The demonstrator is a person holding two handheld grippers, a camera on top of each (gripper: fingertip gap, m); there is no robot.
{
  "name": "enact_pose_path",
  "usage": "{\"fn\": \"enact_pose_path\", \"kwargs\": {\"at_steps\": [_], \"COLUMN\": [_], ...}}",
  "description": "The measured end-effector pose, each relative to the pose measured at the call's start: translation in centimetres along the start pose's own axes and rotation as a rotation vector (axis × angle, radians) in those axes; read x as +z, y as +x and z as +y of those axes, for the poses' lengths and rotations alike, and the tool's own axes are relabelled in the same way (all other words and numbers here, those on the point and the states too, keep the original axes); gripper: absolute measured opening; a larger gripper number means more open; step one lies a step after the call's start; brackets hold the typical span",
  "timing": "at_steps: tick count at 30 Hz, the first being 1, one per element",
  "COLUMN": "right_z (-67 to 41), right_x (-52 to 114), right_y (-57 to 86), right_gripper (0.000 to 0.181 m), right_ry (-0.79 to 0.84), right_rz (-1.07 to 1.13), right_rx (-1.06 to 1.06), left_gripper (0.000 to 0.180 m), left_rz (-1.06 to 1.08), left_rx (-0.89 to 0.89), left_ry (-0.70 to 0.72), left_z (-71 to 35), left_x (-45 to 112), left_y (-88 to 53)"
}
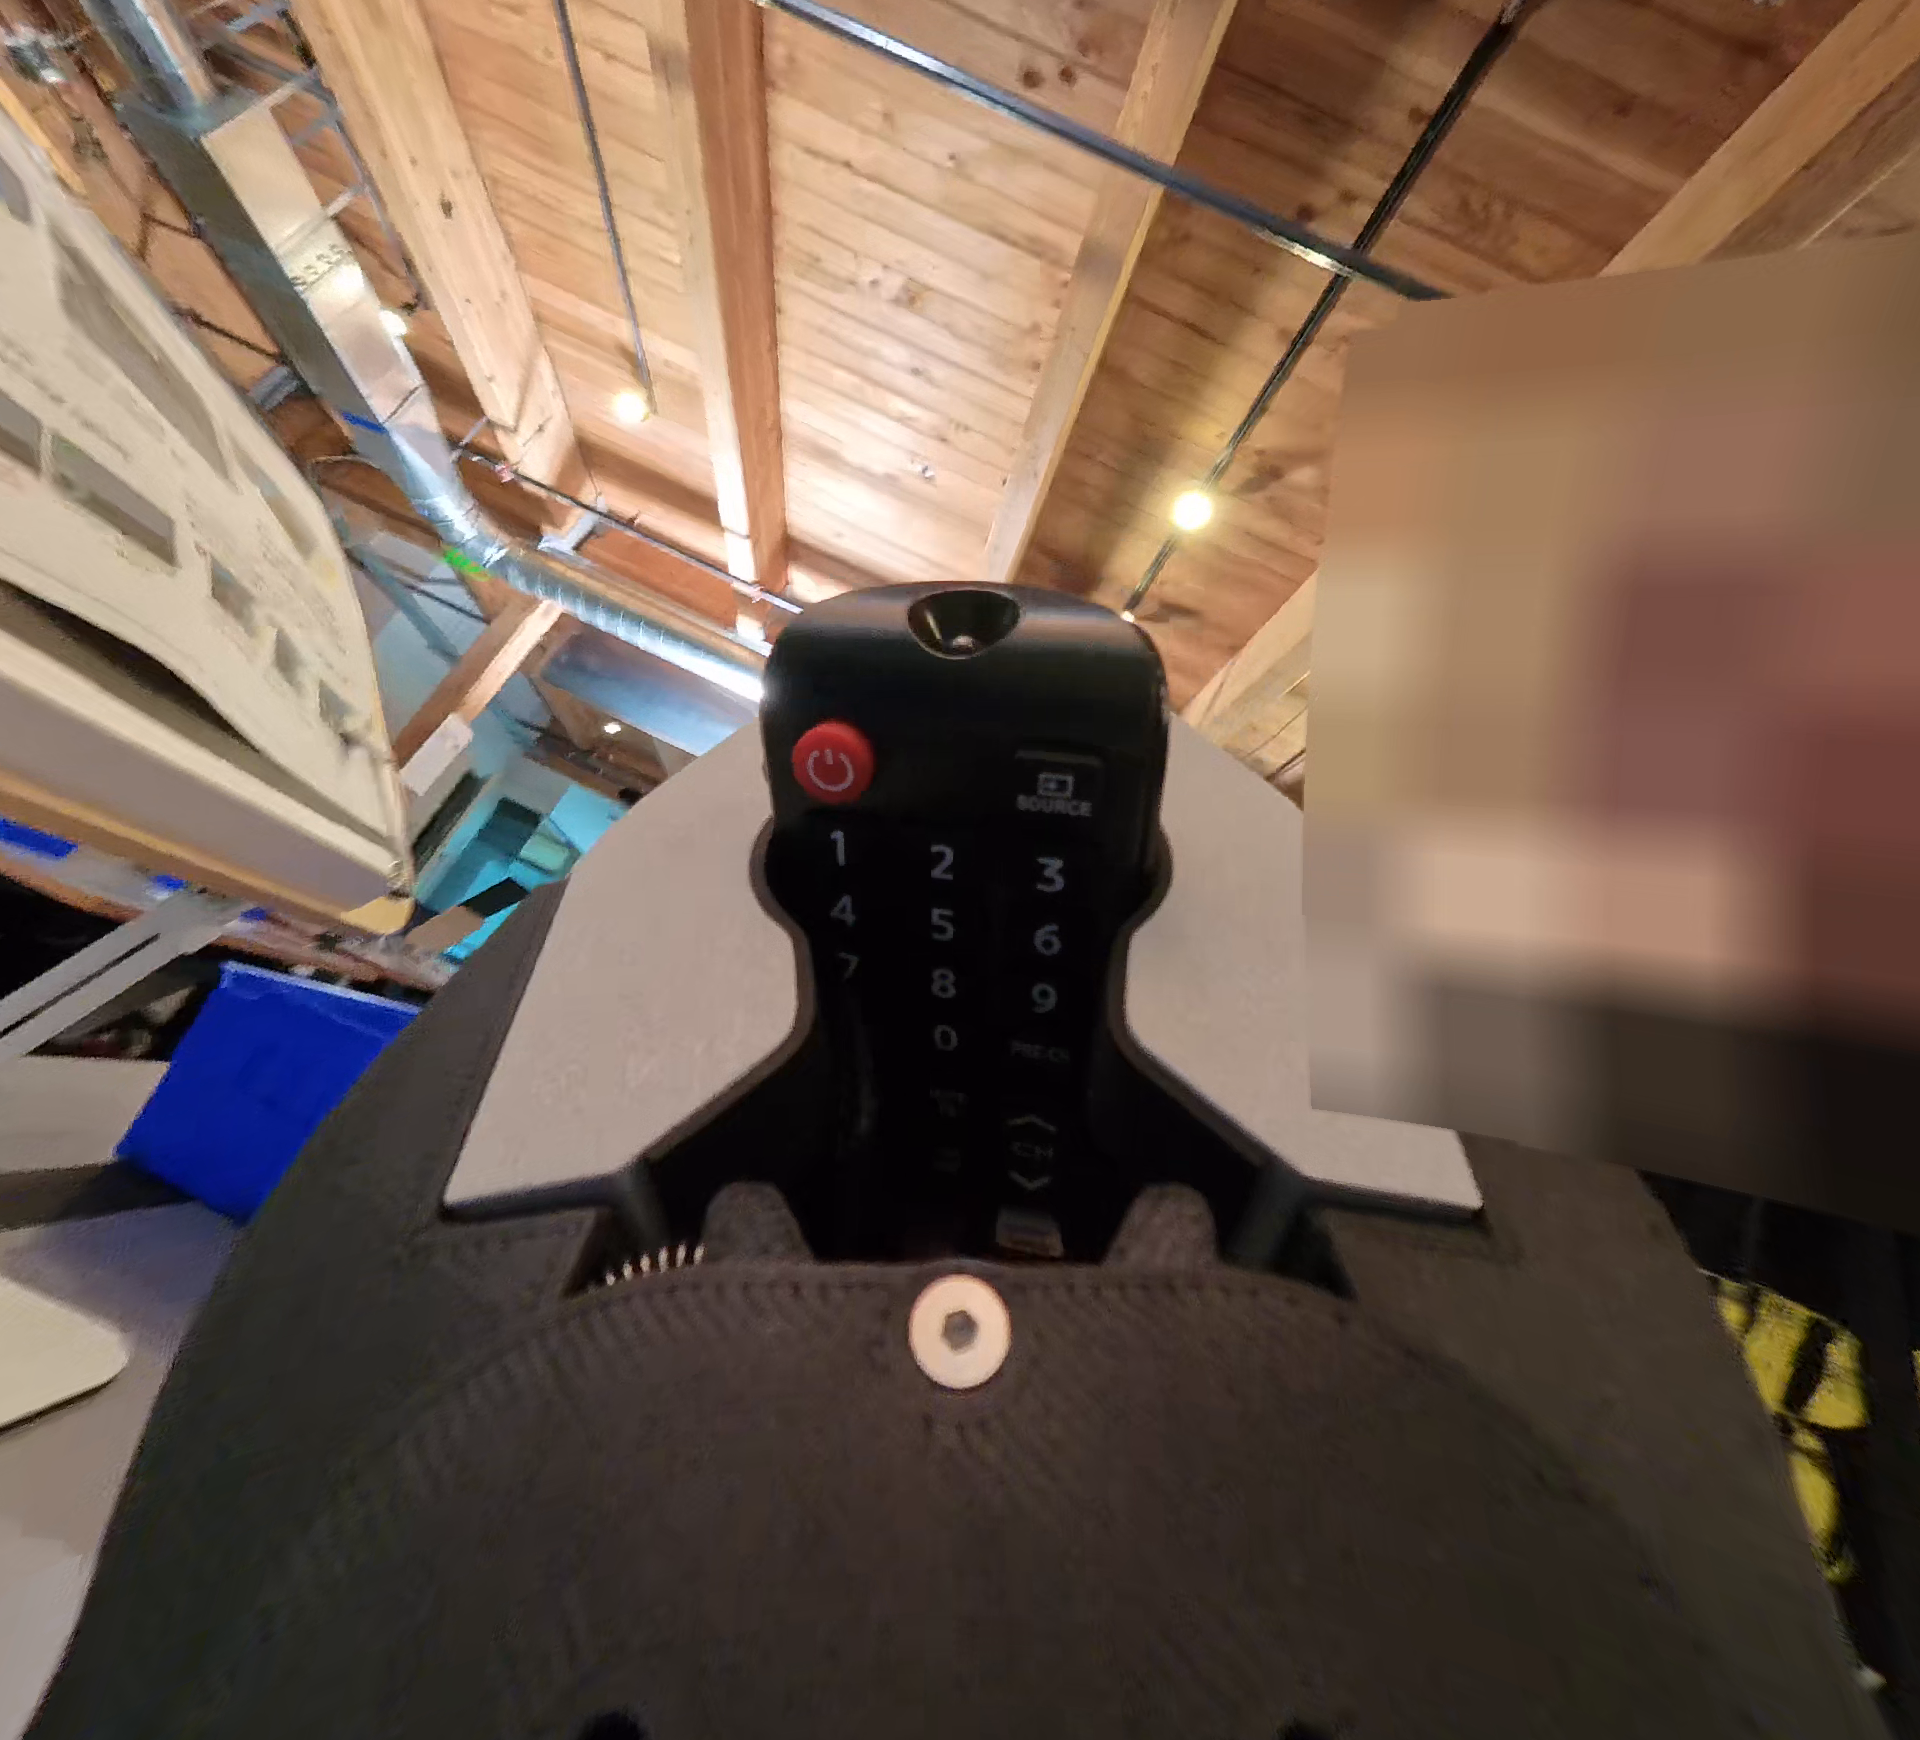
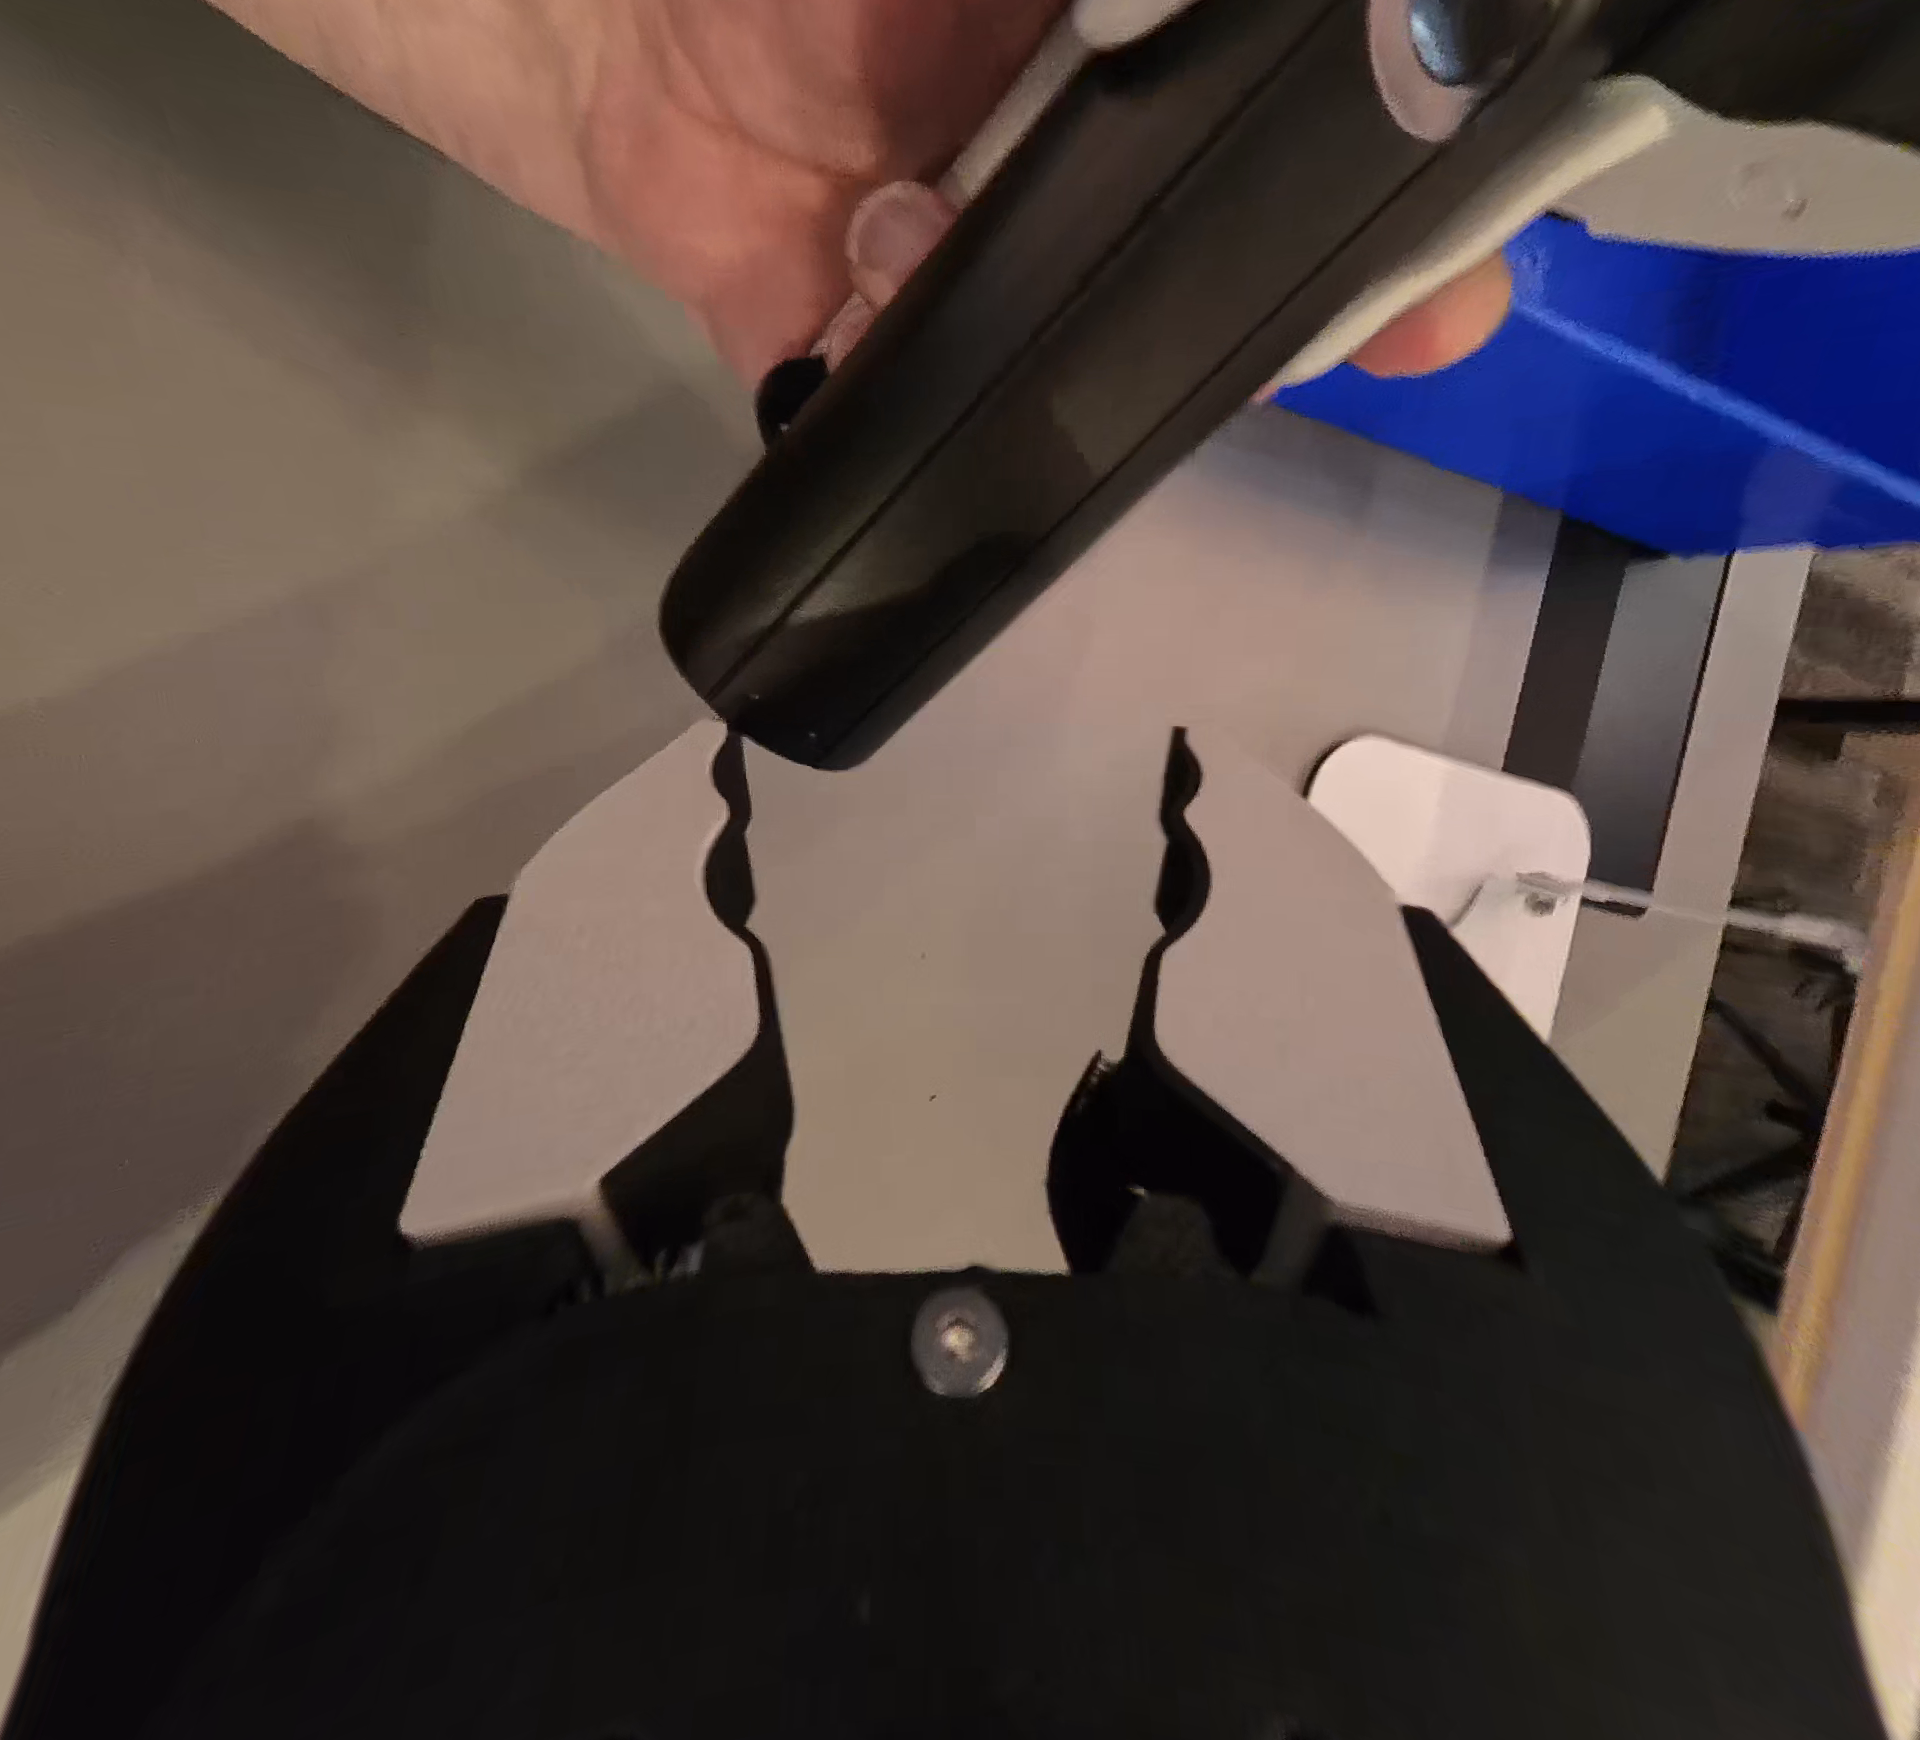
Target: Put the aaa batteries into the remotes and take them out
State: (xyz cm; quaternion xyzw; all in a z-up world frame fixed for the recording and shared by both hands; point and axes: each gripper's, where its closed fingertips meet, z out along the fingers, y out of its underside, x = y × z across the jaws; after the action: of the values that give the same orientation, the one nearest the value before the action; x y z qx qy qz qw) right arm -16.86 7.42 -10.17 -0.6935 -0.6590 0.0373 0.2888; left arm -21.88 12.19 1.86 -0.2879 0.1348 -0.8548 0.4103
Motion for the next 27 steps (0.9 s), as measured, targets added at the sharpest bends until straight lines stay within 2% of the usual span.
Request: {"fn": "enact_pose_path", "kwargs": {"at_steps": [1,3,5,8,10,11,16,21,25,27], "right_z": [0.4,0.0,-0.3,-0.7,-0.4,-0.8,0.6,2.7,4.1,4.4], "right_x": [-0.2,-1.5,-1.7,-0.9,-0.6,-0.6,-2.7,-6.3,-6.3,-6.3], "right_y": [0.0,-0.1,-0.8,-0.7,-0.5,-0.8,-0.6,0.7,0.9,0.6], "right_gripper": [0.082,0.08,0.081,0.064,0.061,0.048,0.037,0.03,0.025,0.025], "right_ry": [0.0,0.068,0.062,0.056,0.042,0.068,0.134,0.095,-0.05,-0.046], "right_rz": [0.004,0.058,0.149,0.368,0.465,0.479,0.541,0.772,0.883,0.882], "right_rx": [0.031,0.081,0.114,0.199,0.22,0.215,0.35,0.289,0.156,0.155], "left_gripper": [0.064,0.063,0.063,0.06,0.06,0.06,0.06,0.061,0.061,0.06], "left_rz": [-0.036,-0.099,-0.143,-0.177,-0.196,-0.198,-0.214,-0.262,-0.297,-0.299], "left_rx": [0.014,0.023,0.034,0.04,0.064,0.057,0.072,0.016,-0.06,-0.076], "left_ry": [-0.01,0.01,0.017,0.0,-0.037,-0.047,-0.107,-0.105,-0.087,-0.111], "left_z": [0.3,0.2,0.2,1.4,2.7,3.1,4.9,6.9,8.2,8.7], "left_x": [0.0,-0.1,0.0,0.8,1.4,1.6,2.3,2.9,3.4,3.5], "left_y": [-0.5,-1.3,-1.7,-1.7,-1.6,-1.6,-1.4,-2.0,-2.3,-2.6]}}
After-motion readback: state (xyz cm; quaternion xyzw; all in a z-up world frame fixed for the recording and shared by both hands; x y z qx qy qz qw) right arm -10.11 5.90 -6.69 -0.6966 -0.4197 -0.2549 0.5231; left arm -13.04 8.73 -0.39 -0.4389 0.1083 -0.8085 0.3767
